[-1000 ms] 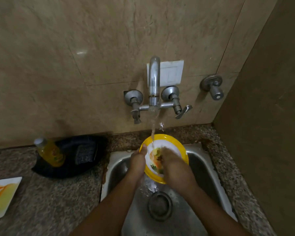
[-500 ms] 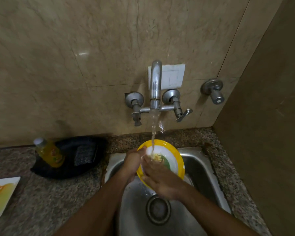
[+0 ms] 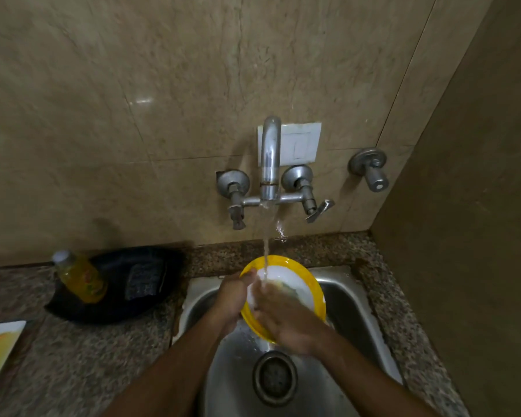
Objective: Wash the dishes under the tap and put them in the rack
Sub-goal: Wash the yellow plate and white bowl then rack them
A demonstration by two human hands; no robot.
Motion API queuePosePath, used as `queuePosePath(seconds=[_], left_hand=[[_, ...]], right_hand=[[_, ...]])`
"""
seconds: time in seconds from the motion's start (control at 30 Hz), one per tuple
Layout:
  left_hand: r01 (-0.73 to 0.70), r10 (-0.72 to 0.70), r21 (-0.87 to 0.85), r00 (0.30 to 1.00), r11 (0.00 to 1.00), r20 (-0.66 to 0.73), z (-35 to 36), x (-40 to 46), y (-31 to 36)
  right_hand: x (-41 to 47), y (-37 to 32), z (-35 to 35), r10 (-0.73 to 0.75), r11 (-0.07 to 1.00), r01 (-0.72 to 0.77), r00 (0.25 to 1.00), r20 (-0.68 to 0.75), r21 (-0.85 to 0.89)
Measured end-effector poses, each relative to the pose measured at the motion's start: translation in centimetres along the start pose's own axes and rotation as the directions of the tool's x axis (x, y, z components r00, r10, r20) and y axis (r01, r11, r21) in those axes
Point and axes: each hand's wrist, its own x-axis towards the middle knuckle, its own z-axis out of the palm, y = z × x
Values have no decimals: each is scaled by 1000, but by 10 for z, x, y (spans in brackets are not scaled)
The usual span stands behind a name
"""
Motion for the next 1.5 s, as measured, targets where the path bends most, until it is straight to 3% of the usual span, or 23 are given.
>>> queuePosePath(seconds=[0.1,0.2,0.33,0.43,0.57,0.7,0.8,0.93,1.07,1.17,1.3,1.4,1.5], left_hand=[[8,-8,-18,1000,1000,-16,-3,1,-7],[-5,5,-3,1000,1000,6,-8,1,-10],[10,-10,-54,1000,998,9,-9,-1,-11],[-3,5,-54,999,999,37,-9,2,-8],[3,7,-141,998,990,70,0,-1,-1],[20,-5,-162,996,987,90,5,5,5],[8,6,-202,997,979,71,11,6,9],[-1,12,-199,998,980,55,9,8,6],[-45,50,-216,999,975,20,11,6,6],[-58,65,-176,997,983,33,9,6,9],[-93,95,-179,995,979,0,9,8,9],[-111,116,-197,993,974,16,5,10,13],[-119,127,-211,992,970,26,9,4,16]], right_hand=[[3,1,0,115,991,-114,993,21,-74],[-4,-12,1,35,996,-38,999,41,74],[0,-5,-3,94,990,-93,996,0,-108],[1,-10,1,20,997,-19,1000,16,-72],[8,4,-8,84,986,-94,993,-80,-137],[4,-2,-8,-3,993,-6,997,-73,-115],[7,0,-12,84,983,-108,984,-159,-148],[1,-6,-6,-48,995,39,995,-89,-92],[1,-6,-16,21,991,-40,989,-144,-128],[-9,-9,-1,-122,986,106,985,-120,-126],[-3,-7,-4,-21,991,-6,981,-195,-134],[-10,-10,1,-123,990,112,982,-144,-81],[-6,-3,1,-82,987,58,985,-155,-149]])
